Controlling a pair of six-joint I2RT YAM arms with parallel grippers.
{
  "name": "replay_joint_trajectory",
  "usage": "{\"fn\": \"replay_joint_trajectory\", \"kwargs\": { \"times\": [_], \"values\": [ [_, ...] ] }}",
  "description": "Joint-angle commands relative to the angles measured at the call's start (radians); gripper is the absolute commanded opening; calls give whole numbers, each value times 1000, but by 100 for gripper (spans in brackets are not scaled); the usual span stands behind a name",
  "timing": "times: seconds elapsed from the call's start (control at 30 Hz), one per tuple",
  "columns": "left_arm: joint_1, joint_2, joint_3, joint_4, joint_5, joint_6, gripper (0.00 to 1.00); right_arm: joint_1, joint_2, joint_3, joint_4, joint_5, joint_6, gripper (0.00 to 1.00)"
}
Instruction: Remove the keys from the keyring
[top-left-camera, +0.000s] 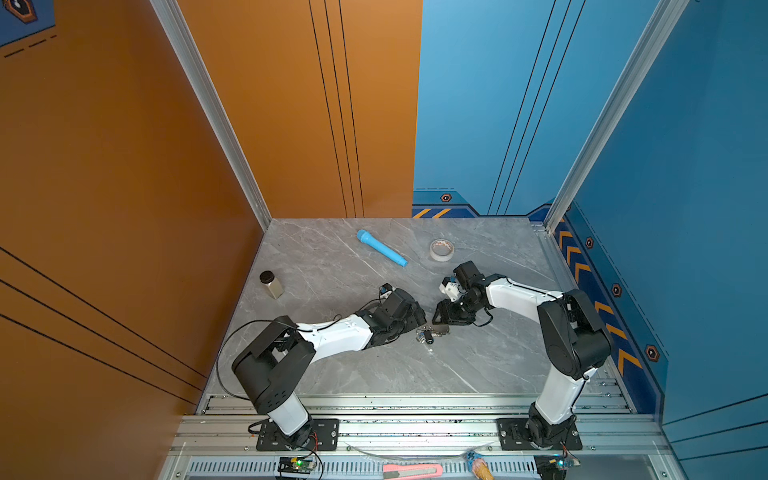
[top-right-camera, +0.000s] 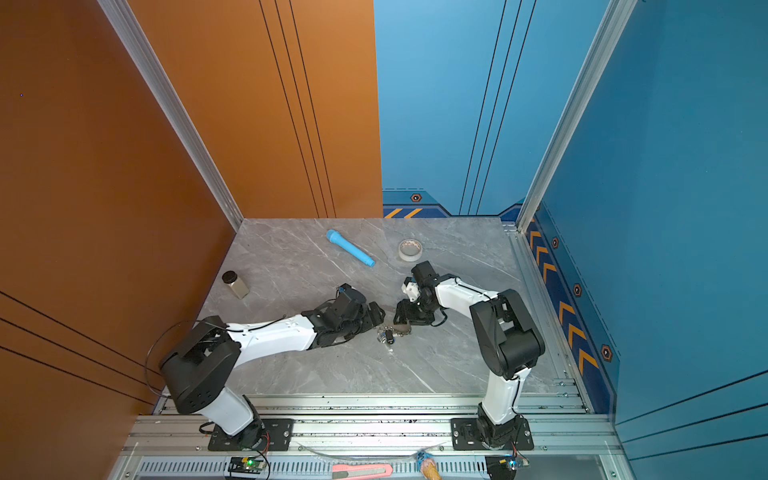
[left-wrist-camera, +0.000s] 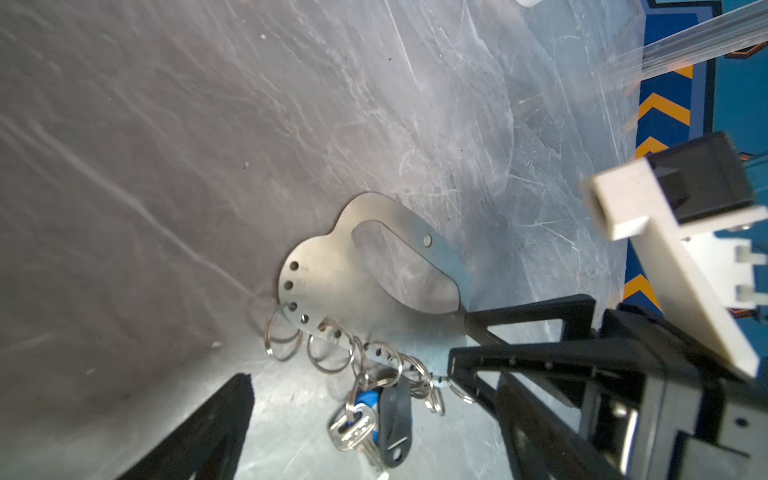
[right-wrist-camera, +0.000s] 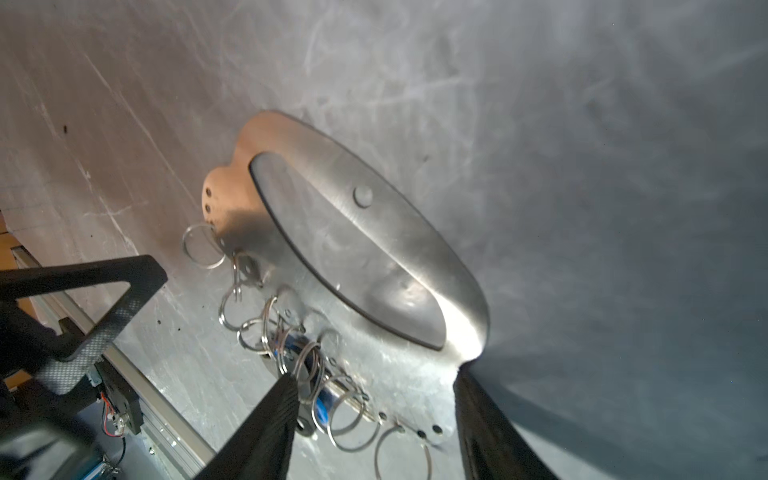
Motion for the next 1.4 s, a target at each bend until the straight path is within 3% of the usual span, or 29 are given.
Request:
{"fn": "replay_joint_trajectory", "kwargs": {
  "times": [0.0,0.1,0.27,0.77,1.37],
  "values": [
    [7,-66,-45,-60,4,-34,92,68,-20,-33,54,-30,103,62],
    [-6,-113,-78,-79,-11,-77,91,94,-52,-33,78,-44,143,63],
    [-39,-127,-120,-69,-44,-138,88,38,-83,-10,66,-48,126,67],
    [-48,-16,-79,-59,-123,-225,74,-43,119,158,42,-70,32,68],
    [32,95,-107,212,7,-181,67,-9,220,214,-65,-139,-53,57]
  ]
}}
